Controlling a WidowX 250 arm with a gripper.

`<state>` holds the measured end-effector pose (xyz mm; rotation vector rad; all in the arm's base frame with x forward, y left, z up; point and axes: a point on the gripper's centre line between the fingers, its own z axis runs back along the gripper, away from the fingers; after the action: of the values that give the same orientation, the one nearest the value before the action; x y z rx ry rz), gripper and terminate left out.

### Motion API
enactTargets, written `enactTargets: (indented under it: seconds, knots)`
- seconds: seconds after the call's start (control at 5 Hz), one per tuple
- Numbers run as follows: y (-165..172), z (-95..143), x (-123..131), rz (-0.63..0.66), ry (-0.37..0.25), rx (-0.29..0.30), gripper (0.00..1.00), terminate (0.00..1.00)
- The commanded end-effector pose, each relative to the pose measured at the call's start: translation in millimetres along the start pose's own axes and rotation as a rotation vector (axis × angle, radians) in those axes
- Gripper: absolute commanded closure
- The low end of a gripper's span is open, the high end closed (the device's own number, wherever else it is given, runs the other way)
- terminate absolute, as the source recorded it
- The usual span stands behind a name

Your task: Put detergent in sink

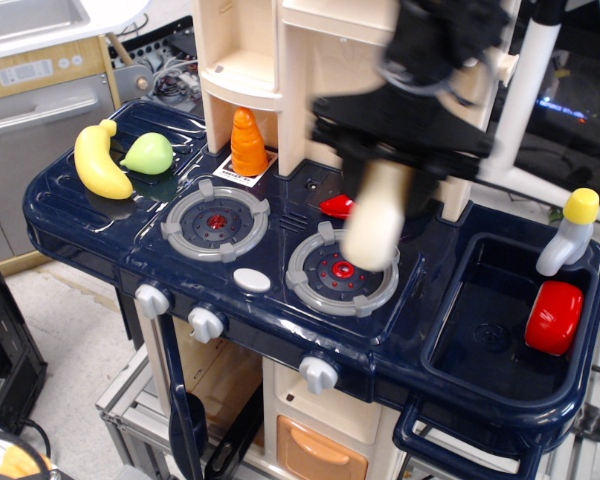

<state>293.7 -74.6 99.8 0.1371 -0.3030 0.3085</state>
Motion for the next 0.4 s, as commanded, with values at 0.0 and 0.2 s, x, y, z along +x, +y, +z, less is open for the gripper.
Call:
enactTargets:
  seconds: [0.0, 0.2]
  knots:
    - [-36, 19, 10, 0.125, -0.083, 0.001, 1.0, 0.0]
    - [-47, 13, 9, 0.149, -0.129, -0.014, 1.0, 0.0]
